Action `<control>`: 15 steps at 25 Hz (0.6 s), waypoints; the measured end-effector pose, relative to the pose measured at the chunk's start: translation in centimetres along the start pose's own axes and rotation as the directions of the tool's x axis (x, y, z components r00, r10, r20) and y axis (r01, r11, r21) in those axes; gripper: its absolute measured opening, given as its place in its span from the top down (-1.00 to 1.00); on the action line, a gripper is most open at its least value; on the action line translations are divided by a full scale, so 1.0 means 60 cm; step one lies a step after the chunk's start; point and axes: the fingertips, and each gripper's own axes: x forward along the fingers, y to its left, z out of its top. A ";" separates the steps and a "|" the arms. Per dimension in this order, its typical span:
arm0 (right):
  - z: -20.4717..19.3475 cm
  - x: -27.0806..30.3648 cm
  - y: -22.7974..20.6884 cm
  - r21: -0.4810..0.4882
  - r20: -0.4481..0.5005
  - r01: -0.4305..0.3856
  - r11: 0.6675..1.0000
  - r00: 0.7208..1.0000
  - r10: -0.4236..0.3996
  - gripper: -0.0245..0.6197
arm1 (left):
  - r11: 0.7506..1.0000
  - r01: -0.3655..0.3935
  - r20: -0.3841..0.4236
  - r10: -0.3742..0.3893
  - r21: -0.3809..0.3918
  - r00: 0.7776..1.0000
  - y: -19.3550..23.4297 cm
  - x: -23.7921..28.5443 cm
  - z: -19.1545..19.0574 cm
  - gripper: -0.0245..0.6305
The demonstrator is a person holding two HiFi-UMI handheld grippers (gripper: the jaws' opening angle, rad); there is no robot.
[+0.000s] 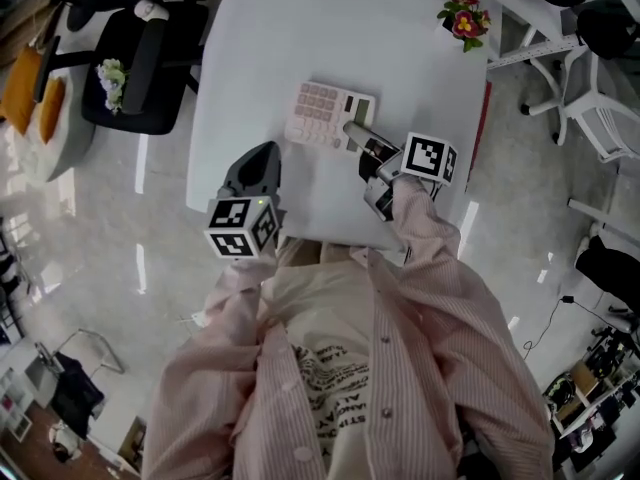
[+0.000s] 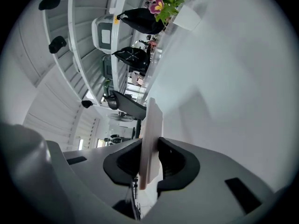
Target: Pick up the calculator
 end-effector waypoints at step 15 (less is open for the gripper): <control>0.010 -0.101 0.111 0.013 0.121 -0.056 0.998 0.991 0.054 0.69 | 0.992 0.075 0.129 -0.088 0.104 0.988 -0.053 -0.069 0.104 0.93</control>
